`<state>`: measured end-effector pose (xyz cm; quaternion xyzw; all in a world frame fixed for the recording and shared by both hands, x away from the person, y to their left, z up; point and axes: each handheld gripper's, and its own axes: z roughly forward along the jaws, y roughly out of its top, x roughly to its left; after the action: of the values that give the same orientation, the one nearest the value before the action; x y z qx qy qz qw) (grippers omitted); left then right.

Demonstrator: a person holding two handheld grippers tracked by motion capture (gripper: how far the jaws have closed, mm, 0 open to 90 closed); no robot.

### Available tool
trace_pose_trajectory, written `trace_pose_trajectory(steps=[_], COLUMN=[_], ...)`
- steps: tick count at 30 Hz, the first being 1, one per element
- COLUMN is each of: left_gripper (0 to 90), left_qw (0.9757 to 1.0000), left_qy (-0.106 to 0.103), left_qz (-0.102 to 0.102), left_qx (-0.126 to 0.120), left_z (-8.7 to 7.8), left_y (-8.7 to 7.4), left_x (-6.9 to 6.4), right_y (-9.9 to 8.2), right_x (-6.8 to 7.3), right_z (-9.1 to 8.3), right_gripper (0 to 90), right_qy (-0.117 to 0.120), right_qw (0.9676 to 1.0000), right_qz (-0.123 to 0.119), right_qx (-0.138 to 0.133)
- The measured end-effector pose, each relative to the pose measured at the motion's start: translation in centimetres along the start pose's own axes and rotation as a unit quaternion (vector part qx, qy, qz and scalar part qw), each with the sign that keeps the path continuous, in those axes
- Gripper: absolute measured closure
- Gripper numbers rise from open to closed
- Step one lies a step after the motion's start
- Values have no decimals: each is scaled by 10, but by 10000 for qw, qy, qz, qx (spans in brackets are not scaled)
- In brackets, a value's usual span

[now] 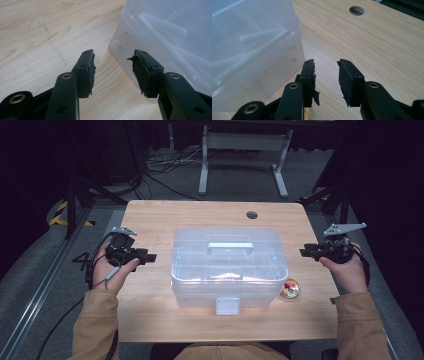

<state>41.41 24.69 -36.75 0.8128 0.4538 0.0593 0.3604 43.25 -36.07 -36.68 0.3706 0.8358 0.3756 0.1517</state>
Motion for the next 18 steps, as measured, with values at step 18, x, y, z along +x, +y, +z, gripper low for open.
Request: trace_pose_trajectory(steps=[18], left_gripper=[519], left_qw=[9998], left_qy=[-72], left_qz=[76], left_qx=[-156], left_z=[-4], left_y=[5], left_x=[-1], right_y=[1], right_x=[9], right_z=[-6], right_gripper=[635], right_qy=[55], right_qw=[9999], right_qz=[33], right_qx=[-88])
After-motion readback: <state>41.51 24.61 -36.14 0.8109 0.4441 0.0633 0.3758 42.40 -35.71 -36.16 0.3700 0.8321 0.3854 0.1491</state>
